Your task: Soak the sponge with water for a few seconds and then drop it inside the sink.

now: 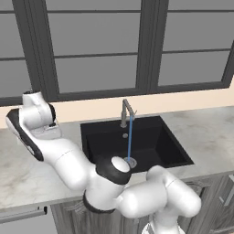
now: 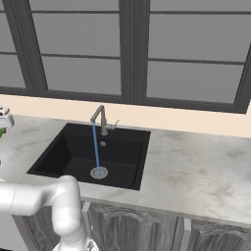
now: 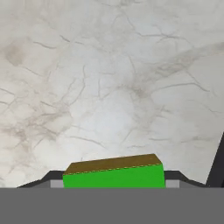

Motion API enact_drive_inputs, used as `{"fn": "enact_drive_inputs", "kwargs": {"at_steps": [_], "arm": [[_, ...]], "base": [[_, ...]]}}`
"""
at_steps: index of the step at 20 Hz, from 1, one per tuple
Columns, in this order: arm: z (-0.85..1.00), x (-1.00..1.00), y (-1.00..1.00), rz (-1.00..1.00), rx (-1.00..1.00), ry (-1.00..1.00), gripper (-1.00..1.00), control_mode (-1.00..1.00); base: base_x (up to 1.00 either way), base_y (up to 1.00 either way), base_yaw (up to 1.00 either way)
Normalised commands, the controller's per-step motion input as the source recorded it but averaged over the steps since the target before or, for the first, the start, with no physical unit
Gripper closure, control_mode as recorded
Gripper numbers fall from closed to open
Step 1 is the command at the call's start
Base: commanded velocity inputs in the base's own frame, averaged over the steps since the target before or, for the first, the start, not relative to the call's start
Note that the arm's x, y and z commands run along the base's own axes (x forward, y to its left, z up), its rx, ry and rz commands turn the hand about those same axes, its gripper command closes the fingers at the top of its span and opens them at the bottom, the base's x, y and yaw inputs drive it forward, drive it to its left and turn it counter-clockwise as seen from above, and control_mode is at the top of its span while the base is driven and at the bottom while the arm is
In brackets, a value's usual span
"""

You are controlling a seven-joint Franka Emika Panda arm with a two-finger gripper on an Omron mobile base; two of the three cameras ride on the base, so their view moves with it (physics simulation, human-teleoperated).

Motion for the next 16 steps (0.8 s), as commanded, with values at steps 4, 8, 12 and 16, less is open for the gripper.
{"fn": "enact_drive_inputs", "kwargs": {"at_steps": [4, 8, 12, 16], "arm": [[0.47, -0.04, -0.98, 0.05, 0.06, -0.07, 1.00, -1.00], [0.34, -0.40, -0.99, 0.06, 0.09, -0.08, 1.00, -1.00], [0.26, -0.59, -0.91, 0.08, 0.09, -0.11, 1.00, -1.00], [0.12, -0.59, -0.91, 0.08, 0.10, -0.14, 1.00, -1.00]], "base": [[0.00, 0.00, 0.00], [0.00, 0.00, 0.00], [0.00, 0.00, 0.00], [0.00, 0.00, 0.00]]}}
